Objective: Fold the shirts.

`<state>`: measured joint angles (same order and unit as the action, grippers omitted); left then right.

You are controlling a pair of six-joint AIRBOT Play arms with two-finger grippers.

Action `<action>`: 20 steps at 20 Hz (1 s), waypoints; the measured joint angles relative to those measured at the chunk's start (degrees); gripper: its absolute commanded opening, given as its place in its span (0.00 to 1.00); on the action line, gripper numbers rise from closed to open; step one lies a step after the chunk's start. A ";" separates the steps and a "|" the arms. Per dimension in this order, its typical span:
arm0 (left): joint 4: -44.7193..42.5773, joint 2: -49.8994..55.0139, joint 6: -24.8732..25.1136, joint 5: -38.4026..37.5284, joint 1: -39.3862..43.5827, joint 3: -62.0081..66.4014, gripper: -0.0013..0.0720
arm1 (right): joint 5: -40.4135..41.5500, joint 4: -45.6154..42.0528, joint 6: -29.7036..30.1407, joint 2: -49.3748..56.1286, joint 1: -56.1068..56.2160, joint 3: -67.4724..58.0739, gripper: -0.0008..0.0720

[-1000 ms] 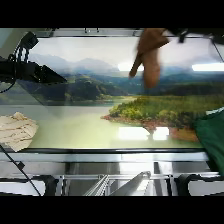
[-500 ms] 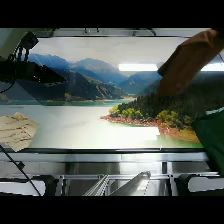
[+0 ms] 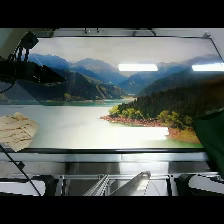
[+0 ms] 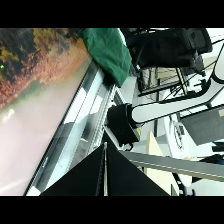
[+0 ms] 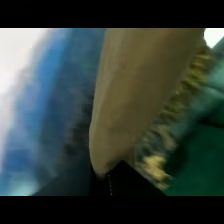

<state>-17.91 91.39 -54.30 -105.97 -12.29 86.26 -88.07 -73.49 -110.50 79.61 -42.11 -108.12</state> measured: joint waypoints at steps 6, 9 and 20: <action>-0.02 0.00 0.76 -0.07 1.55 0.00 0.05 | -5.97 -6.10 4.52 -12.17 -16.57 26.47 0.03; -0.07 0.00 0.83 -0.07 3.28 0.00 0.05 | -3.23 -9.64 7.32 -16.24 -25.33 37.81 0.04; -0.46 0.00 0.76 -0.09 8.83 0.04 0.05 | 3.98 -10.14 15.28 -14.38 -33.38 47.30 0.98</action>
<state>-18.37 91.39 -53.54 -106.06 -3.46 86.30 -84.09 -83.64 -95.22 65.23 -75.48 -60.82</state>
